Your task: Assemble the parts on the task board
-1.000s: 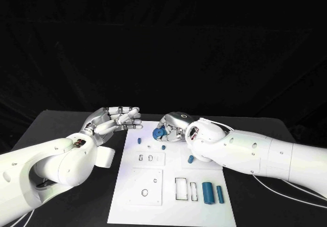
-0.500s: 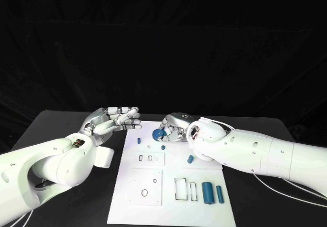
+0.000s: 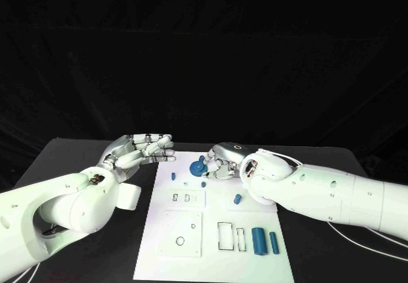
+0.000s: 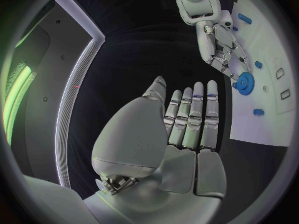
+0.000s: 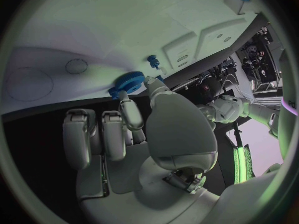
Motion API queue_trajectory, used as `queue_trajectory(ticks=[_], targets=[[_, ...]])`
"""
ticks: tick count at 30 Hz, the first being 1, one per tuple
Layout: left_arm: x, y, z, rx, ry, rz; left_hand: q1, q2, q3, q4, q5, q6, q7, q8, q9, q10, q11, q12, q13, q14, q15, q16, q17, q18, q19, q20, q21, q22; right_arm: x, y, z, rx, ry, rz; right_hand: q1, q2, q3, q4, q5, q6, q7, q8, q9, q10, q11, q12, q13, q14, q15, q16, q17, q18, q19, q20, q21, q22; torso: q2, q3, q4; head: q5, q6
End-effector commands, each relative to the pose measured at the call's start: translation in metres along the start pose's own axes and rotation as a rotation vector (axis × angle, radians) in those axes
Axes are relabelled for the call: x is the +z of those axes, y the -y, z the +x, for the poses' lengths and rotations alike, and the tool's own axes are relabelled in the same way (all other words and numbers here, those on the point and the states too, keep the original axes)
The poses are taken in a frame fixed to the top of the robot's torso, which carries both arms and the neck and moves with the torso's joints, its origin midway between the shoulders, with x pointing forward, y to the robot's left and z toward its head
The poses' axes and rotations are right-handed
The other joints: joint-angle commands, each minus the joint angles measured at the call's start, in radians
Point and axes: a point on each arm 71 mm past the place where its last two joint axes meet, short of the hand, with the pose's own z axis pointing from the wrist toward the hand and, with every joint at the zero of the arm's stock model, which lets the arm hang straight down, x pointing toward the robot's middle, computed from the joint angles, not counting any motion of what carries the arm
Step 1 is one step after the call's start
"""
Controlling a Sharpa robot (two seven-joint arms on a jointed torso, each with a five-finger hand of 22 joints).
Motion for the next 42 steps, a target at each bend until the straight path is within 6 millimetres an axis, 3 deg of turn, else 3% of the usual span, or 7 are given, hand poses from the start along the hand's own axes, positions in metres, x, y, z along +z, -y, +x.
queue_trajectory(ticks=[1, 4, 7, 13, 20, 25, 42], targets=[[0.0, 0.001, 0.0, 0.0, -0.013, 0.009, 0.011, 0.0, -0.002, -0.006, -0.003, 0.001, 0.004, -0.004, -0.002, -0.001, 0.003, -0.005, -0.001, -0.002, 0.005, -0.003, 0.001, 0.011, 0.0, -0.001, 0.003, 0.001, -0.008, 0.003, -0.012, 0.024, 0.07, 0.002, 0.023, -0.001, 0.008, -0.01, 0.002, 0.003, 0.0, 0.001, -0.002, 0.004, -0.007, 0.005, 0.002, 0.08, 0.0, 0.002, 0.15, -0.017, 0.029, 0.002, -0.003, 0.173, -0.002, 0.0005, -0.0021, -0.001, 0.002], [0.001, 0.001, -0.002, 0.002, -0.008, 0.009, 0.011, 0.0, -0.002, -0.006, -0.003, 0.001, 0.004, -0.004, -0.002, -0.001, 0.003, -0.005, -0.001, -0.002, 0.005, -0.003, 0.001, 0.011, 0.0, -0.001, 0.003, 0.001, -0.024, 0.02, -0.028, 0.075, 0.09, 0.037, 0.075, 0.001, 0.023, -0.043, -0.077, 0.01, 0.0, 0.001, -0.002, 0.0, -0.007, -0.003, -0.003, 0.075, -0.001, -0.007, 0.133, -0.012, 0.014, 0.001, -0.02, 0.157, -0.006, 0.0017, -0.006, -0.004, 0.004], [0.002, 0.001, -0.002, 0.001, -0.009, 0.01, 0.011, 0.0, -0.002, -0.006, -0.003, 0.0, 0.004, -0.005, -0.002, -0.002, 0.003, -0.006, -0.001, -0.003, 0.005, -0.004, 0.002, 0.011, 0.0, -0.001, 0.003, 0.001, -0.04, 0.039, -0.037, 0.113, 0.084, 0.067, 0.095, -0.004, 0.025, -0.058, -0.099, 0.013, 0.0, 0.0, -0.002, 0.002, -0.007, -0.001, 0.0, 0.075, -0.001, -0.008, 0.133, -0.011, 0.013, 0.001, -0.022, 0.156, -0.014, 0.0036, -0.0113, -0.006, -0.003], [0.004, 0.0, -0.004, 0.001, -0.009, 0.011, 0.011, 0.0, -0.002, -0.006, -0.003, 0.001, 0.004, -0.005, -0.001, -0.001, 0.003, -0.006, -0.001, -0.003, 0.005, -0.005, 0.002, 0.011, -0.001, 0.0, 0.003, 0.001, -0.068, 0.068, -0.047, 0.15, 0.069, 0.075, 0.121, -0.011, 0.027, -0.077, -0.111, 0.023, 0.0, 0.002, -0.002, 0.004, -0.008, 0.003, 0.003, 0.076, -0.001, -0.008, 0.133, -0.008, 0.004, 0.001, -0.032, 0.147, -0.024, 0.0134, -0.0262, -0.013, -0.009], [0.007, -0.002, -0.003, 0.0, -0.012, 0.011, 0.011, 0.001, -0.002, -0.006, -0.003, 0.002, 0.003, -0.005, -0.001, 0.0, 0.002, -0.006, -0.001, -0.002, 0.005, -0.005, 0.002, 0.011, -0.001, 0.0, 0.003, 0.001, -0.096, 0.1, -0.049, 0.168, 0.051, 0.1, 0.145, -0.014, 0.031, -0.091, -0.106, 0.029, 0.0, 0.0, -0.003, -0.015, -0.008, -0.025, -0.017, 0.071, -0.001, -0.018, 0.116, 0.0, -0.021, 0.0, -0.062, 0.118, -0.03, 0.0204, -0.0341, -0.019, -0.01], [0.008, -0.002, -0.003, -0.001, -0.013, 0.011, 0.011, 0.001, -0.002, -0.006, -0.003, 0.002, 0.003, -0.005, -0.001, 0.0, 0.002, -0.006, -0.001, -0.002, 0.005, -0.005, 0.002, 0.011, -0.001, 0.0, 0.003, 0.001, -0.104, 0.116, -0.042, 0.16, 0.04, 0.128, 0.148, -0.021, 0.028, -0.094, -0.105, 0.017, 0.003, -0.008, -0.007, -0.027, -0.006, -0.043, -0.031, 0.069, 0.0, -0.022, 0.11, 0.002, -0.027, 0.001, -0.069, 0.113, -0.03, 0.0248, -0.0367, -0.018, -0.011], [0.009, -0.004, -0.003, -0.001, -0.013, 0.009, 0.012, 0.001, -0.001, -0.007, -0.003, 0.003, 0.002, -0.005, -0.001, 0.001, 0.002, -0.006, -0.001, -0.002, 0.005, -0.005, 0.003, 0.011, -0.001, 0.0, 0.004, 0.001, -0.099, 0.134, -0.018, 0.158, 0.032, 0.197, 0.156, -0.026, 0.002, -0.085, -0.095, -0.068, 0.02, -0.011, -0.03, -0.039, 0.01, -0.059, -0.043, 0.069, 0.013, -0.023, 0.11, 0.003, -0.03, 0.012, -0.078, 0.11, -0.027, 0.0236, -0.0313, -0.022, -0.017]])
